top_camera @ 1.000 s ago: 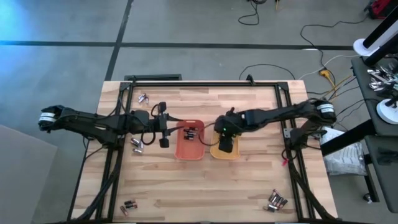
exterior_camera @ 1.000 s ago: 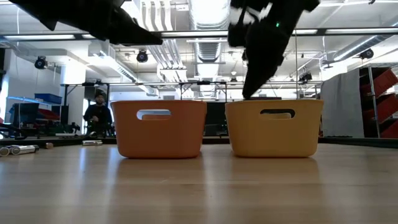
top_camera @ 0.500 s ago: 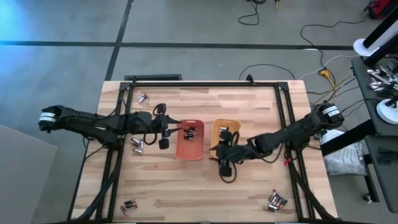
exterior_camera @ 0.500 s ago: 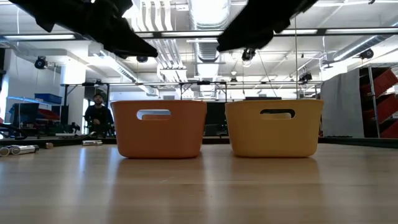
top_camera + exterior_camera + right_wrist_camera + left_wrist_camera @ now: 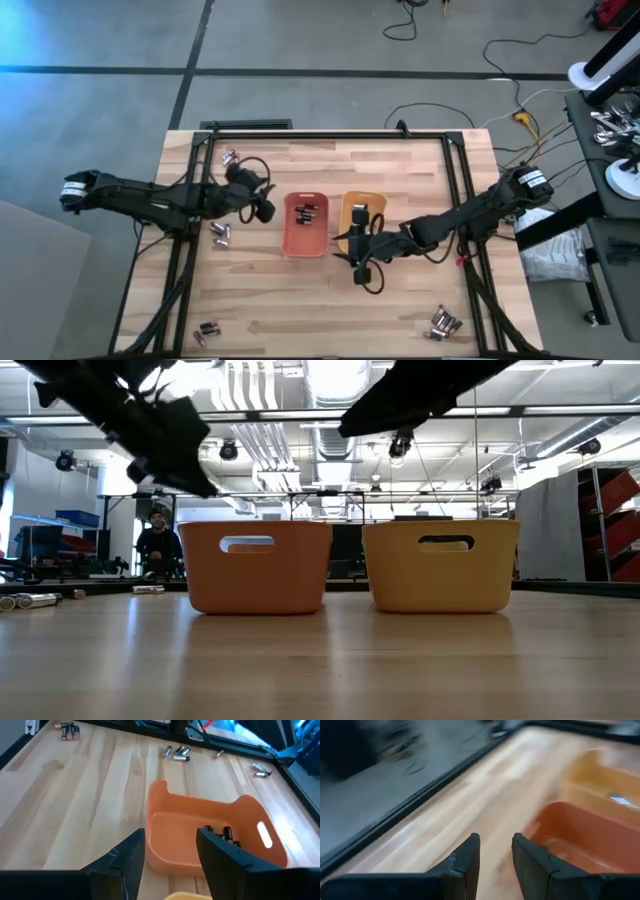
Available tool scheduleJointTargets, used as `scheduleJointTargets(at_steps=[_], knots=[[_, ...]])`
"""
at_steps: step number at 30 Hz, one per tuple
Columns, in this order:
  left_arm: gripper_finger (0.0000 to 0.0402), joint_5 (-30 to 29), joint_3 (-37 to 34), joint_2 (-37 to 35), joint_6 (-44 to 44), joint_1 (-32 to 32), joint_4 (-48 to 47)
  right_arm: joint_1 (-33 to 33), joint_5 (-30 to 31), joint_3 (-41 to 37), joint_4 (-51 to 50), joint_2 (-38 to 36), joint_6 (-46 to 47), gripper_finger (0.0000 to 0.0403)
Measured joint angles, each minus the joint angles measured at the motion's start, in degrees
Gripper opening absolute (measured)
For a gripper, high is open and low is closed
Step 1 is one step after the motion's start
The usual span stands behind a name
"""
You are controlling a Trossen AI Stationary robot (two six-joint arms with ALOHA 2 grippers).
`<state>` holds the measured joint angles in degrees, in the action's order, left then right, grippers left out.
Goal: Sort batteries
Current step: Put the black-silver battery into the yellow bin
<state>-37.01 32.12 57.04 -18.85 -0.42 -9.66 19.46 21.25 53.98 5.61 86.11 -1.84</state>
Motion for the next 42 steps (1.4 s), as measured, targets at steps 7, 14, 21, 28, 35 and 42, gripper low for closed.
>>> scheduleJointTargets(at_steps=[7, 14, 21, 28, 35, 42], knots=[[0.0095, -2.6, 0.0, 0.1, -21.3, 4.9, -16.9, -0.3, 1.4, 0.0, 3.1, -0.1, -2.8, 0.0185], [0.0118, -2.4, 0.0, 0.3, -28.2, 14.9, -20.6, -0.4, 1.4, 0.0, 4.6, -0.1, -4.3, 0.0180], [0.0155, 11.7, 0.0, 5.4, -21.8, 30.9, -10.2, -0.4, 1.4, 1.0, 5.7, -0.2, -5.9, 0.0181], [0.0168, 20.7, 8.3, 16.2, -11.9, 41.0, -8.2, -0.4, 1.4, 2.0, 5.1, -0.6, -8.1, 0.0187], [0.0168, 23.1, 28.5, 30.4, -3.3, 50.6, -28.1, -0.4, 1.4, 2.0, -0.5, -3.6, -7.6, 0.0174], [0.0167, 22.6, 42.8, 45.1, 0.6, 57.8, -47.0, -0.4, 1.4, 0.7, -5.4, -5.8, -4.2, 0.0159]])
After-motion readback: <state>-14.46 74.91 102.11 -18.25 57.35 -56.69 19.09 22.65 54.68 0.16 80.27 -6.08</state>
